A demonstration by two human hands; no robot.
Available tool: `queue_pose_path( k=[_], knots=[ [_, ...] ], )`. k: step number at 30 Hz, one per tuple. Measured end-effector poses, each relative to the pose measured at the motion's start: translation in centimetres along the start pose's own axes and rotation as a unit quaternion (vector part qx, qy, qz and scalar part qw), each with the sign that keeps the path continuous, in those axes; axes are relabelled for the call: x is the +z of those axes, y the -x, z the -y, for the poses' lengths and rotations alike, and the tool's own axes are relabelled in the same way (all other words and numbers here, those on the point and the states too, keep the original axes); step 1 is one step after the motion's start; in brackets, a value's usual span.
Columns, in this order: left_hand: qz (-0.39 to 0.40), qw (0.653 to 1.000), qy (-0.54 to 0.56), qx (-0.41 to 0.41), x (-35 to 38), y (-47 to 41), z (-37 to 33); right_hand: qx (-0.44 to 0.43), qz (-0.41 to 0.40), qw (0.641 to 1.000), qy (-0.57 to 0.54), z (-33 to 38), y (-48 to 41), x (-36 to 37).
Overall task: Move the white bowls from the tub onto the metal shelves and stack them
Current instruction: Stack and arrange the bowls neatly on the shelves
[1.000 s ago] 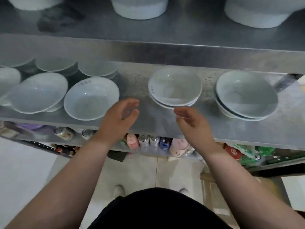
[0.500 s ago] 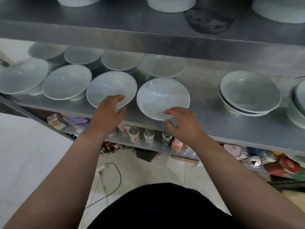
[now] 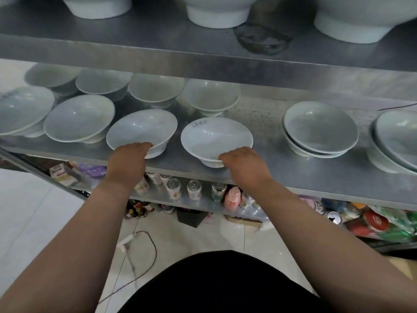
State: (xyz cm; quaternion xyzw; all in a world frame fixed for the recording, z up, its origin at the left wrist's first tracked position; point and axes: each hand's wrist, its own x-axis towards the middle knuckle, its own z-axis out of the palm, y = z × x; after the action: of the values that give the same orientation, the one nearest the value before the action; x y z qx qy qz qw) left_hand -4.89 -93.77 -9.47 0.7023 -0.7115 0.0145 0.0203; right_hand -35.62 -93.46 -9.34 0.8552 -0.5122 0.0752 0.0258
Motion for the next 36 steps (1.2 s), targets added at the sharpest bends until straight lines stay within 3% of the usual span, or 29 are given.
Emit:
queue_pose_path(
  k=[7,12,21,29,36],
  knots=[
    [-0.077,0.997,0.015,0.002,-3.0,2.5,-7.5,-0.03,-0.168,0.985,-0.027,-6.8,7.7,-2.3],
    [-0.16,0.977,0.116,0.079,-5.4,2.6,-17.1,-0.018,-0.211,0.977,-0.003,-14.1,14.0,-5.8],
    [-0.228,0.933,0.155,0.23,-5.8,0.2,-33.6,0.069,-0.249,0.965,0.053,-27.1,23.8,-8.7],
    [-0.198,0.935,0.106,0.273,-4.5,-2.8,-42.1,0.139,-0.245,0.955,0.092,-36.2,26.8,-9.6],
    [-0.12,0.956,0.055,0.262,-1.7,-3.8,-44.4,0.175,-0.165,0.966,0.091,-39.6,26.5,-7.4]
  ],
)
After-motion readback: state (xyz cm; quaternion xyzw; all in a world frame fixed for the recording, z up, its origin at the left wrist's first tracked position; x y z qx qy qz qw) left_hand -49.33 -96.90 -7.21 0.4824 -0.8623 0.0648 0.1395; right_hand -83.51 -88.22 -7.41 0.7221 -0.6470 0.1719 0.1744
